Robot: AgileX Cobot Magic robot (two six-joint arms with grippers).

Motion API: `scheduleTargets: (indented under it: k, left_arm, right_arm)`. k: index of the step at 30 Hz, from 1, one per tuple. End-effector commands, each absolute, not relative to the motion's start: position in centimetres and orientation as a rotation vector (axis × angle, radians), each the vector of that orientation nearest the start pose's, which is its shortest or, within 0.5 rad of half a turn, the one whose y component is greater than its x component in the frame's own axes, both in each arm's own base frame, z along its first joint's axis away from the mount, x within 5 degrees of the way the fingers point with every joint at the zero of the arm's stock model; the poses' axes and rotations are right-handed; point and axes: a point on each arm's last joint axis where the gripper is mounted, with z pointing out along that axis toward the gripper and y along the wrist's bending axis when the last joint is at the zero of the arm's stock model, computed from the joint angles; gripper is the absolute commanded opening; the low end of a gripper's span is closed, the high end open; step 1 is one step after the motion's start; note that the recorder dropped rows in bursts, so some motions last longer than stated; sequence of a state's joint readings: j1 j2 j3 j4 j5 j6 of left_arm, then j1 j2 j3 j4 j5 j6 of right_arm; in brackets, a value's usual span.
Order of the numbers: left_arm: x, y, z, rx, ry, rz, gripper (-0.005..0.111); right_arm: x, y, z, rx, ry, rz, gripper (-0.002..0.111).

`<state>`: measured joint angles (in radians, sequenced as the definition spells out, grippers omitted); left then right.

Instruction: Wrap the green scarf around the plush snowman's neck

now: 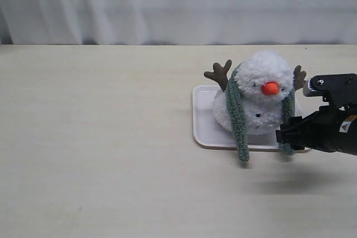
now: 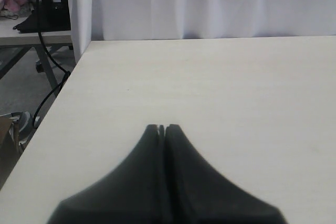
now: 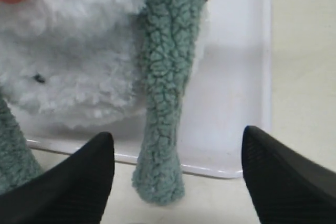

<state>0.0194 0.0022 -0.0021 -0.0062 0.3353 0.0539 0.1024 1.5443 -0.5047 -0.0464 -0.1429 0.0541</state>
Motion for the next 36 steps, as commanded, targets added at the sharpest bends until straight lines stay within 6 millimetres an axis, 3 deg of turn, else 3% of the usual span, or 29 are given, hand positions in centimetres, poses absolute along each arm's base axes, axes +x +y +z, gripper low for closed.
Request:
scheduleTargets:
  k: [1, 5, 16, 22, 36]
  left_arm:
    - [5.4, 0.0, 18.4, 0.028, 1.808, 0.033, 0.0]
    - [5.4, 0.0, 18.4, 0.028, 1.808, 0.033, 0.0]
    - [5.4, 0.0, 18.4, 0.028, 1.807, 0.033, 0.0]
    - [5.4, 0.0, 18.4, 0.028, 1.807, 0.033, 0.0]
    - [5.4, 0.0, 18.4, 0.028, 1.807, 0.033, 0.0]
  right_arm:
    - [26.0, 2.6, 12.8, -0.138, 2.414, 0.05, 0.064]
    - [26.1, 2.6, 11.9, -0.139, 2.436, 0.051, 0.061]
    - [26.2, 2.6, 11.8, -0.139, 2.424, 0.052, 0.005]
    - [26.1, 2.6, 12.8, -0.135, 2.402, 0.053, 0.004]
    - [24.7, 2.4, 18.5, 0.016, 2.258, 0.111, 0.004]
